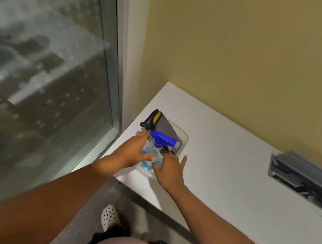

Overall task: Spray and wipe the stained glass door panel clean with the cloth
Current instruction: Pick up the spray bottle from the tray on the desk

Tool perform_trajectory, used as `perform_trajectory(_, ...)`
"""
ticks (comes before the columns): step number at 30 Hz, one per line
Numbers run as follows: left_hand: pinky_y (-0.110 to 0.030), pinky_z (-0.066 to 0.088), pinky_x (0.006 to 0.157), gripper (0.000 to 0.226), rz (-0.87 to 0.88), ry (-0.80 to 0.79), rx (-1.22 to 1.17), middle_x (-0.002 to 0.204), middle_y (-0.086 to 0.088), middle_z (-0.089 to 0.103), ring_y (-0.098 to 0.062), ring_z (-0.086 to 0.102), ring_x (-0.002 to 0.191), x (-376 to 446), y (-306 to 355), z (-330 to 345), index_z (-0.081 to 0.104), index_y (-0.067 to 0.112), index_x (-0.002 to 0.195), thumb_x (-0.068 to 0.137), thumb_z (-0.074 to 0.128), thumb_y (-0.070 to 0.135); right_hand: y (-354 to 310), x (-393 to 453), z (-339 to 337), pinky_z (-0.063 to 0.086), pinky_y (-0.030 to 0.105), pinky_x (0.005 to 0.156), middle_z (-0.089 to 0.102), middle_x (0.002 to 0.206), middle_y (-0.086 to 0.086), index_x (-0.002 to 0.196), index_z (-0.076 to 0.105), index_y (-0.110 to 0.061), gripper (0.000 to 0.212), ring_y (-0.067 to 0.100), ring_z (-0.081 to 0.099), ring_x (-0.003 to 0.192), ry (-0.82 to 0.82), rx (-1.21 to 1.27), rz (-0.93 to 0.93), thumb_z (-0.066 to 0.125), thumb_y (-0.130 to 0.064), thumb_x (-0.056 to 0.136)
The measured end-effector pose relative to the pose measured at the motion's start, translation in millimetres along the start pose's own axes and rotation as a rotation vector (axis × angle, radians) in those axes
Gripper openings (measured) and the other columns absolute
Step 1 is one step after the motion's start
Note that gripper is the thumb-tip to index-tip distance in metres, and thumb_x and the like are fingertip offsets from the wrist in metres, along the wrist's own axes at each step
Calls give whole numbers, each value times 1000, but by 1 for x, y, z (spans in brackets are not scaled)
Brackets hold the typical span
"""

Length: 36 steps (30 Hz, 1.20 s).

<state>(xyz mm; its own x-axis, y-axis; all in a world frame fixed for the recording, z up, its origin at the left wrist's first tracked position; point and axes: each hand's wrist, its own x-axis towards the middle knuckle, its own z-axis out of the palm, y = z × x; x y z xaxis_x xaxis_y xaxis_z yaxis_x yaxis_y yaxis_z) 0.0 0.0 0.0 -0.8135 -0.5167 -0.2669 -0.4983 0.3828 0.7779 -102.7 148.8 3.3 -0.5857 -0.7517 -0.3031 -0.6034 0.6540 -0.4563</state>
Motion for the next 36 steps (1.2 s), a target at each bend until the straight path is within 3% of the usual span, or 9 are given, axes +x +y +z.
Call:
perform_trajectory(11, -38, 58, 106, 55, 1, 6, -63, 137, -4, 74, -14, 67, 115, 0, 8, -9, 65, 18, 144, 95, 86, 31, 0, 10, -14, -10, 59, 129, 61, 150, -4, 144, 56, -31, 42, 20, 46, 148, -11, 42, -44, 50, -50, 108)
perform_trajectory(13, -26, 57, 100, 49, 2, 62, -127, 129, 1, 76, -10, 71, 113, -3, 19, -12, 69, 21, 138, 95, 86, 36, 3, 8, -28, -11, 55, 130, 63, 148, -4, 144, 57, -30, 40, 19, 47, 146, 27, 116, -105, 52, -46, 108)
perform_trajectory(16, -1, 52, 82, 43, -11, 159, -234, 118, 25, 70, 21, 67, 106, -13, 42, -19, 63, 49, 125, 91, 89, 40, 7, 7, -51, -11, 49, 129, 62, 149, -5, 146, 56, -31, 41, 16, 47, 145, 67, 173, -182, 54, -45, 107)
perform_trajectory(18, -9, 59, 88, 48, -19, 235, -305, 119, 22, 73, 10, 72, 110, -19, 55, -22, 64, 49, 127, 88, 91, 42, 7, 7, -66, -10, 44, 130, 60, 151, -5, 147, 55, -32, 42, 15, 46, 146, 60, 205, -221, 53, -46, 107)
perform_trajectory(21, -39, 65, 104, 70, -45, 318, -450, 133, 3, 75, -22, 75, 122, -30, 71, -26, 65, 26, 145, 84, 92, 48, 4, 9, -86, -4, 23, 124, 58, 151, -6, 146, 54, -35, 40, 15, 44, 146, 15, 256, -295, 53, -45, 107)
perform_trajectory(23, -39, 66, 104, 86, -67, 332, -531, 138, 3, 74, -21, 73, 127, -43, 74, -27, 63, 26, 149, 74, 90, 57, -1, 8, -97, 5, 14, 118, 55, 153, -7, 149, 51, -37, 44, 13, 41, 147, -49, 297, -334, 53, -48, 107)
perform_trajectory(26, -31, 66, 94, 76, -138, 367, -661, 128, 6, 81, -15, 77, 118, -70, 71, -25, 69, 36, 137, 67, 90, 60, -15, 7, -107, 37, 31, 120, 56, 148, -10, 147, 52, -40, 43, 10, 43, 141, -154, 358, -434, 55, -49, 105)
perform_trajectory(31, -35, 68, 87, 64, -273, 561, -839, 114, -1, 87, -21, 85, 104, -128, 71, -13, 82, 43, 106, 62, 85, 89, -56, -5, -100, 40, -6, 82, 56, 121, -28, 129, 54, -42, 32, -28, 48, 113, -274, 460, -599, 67, -39, 100)
perform_trajectory(36, -50, 69, 95, 63, -378, 884, -874, 113, -3, 87, -27, 85, 106, -196, 75, 3, 80, 32, 112, 72, 80, 82, -99, -36, -85, 48, 12, 99, 62, 136, -8, 131, 65, -28, 35, 2, 58, 125, -350, 476, -780, 74, -30, 98)
